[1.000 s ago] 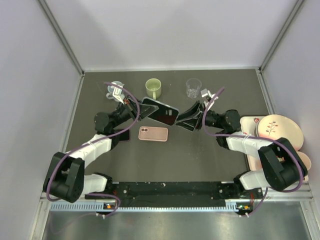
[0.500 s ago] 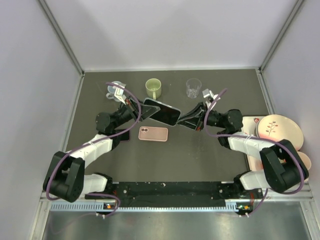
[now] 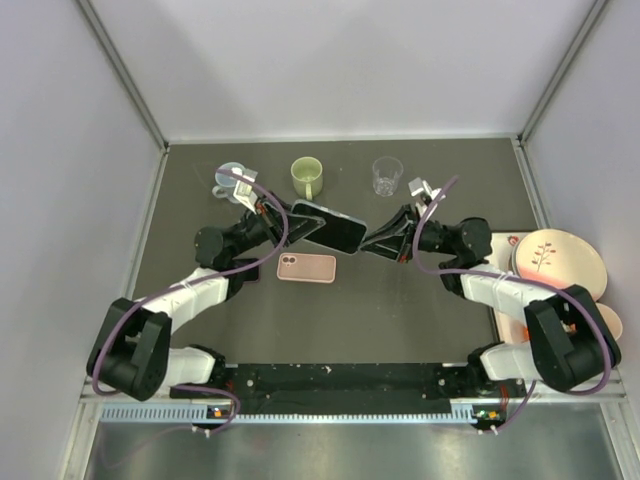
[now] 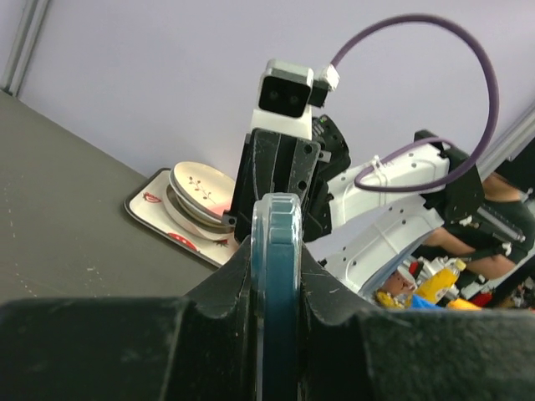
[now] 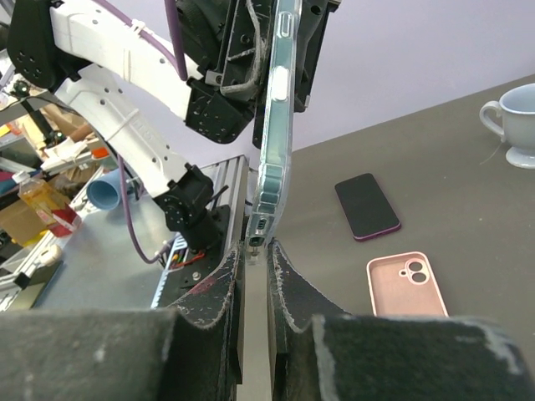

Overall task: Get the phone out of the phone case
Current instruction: Remove the phone case from the phone.

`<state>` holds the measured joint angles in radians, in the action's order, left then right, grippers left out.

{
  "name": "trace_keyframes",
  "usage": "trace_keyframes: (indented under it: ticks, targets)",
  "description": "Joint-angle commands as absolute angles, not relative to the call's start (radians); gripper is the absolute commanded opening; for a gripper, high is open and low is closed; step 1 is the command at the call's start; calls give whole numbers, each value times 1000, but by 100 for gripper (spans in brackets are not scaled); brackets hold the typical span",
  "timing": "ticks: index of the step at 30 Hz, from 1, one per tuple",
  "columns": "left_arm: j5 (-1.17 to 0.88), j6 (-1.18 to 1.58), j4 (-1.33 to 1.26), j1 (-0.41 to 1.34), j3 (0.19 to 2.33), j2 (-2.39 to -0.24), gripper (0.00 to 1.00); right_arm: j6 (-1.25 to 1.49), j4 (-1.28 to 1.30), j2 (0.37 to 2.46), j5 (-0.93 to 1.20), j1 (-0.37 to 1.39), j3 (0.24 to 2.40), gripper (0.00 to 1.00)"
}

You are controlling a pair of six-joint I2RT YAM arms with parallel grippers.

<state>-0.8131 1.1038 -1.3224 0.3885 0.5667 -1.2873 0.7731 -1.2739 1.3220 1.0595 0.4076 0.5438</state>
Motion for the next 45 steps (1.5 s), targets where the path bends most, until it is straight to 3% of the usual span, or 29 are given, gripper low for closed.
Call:
trace_keyframes:
  ticks: [1,17,25,29,31,45]
  targets:
    - [-991,1051,-1459,420,587,-1319,0,756,-1609,1256,1020,362,574,0]
    - [-1249,1175,-1588,469,635,-1427,0,695,-1608,1181,1299,344,620,0]
    - [-1276,1235,-1655,512,640,-1443,0,641,-1600,1172,1298,328,617,0]
    - [-1269,1241,-1663,526,634,-1427,0,513,-1462,1134,1253,318,603,0]
    - [-1266,1250,-1664,535,632,-1422,0,347,-1266,1086,1236,318,597,0]
    - [-1281,1269,-1640,603,629,-1391,0,5,-947,1034,1115,318,609,0]
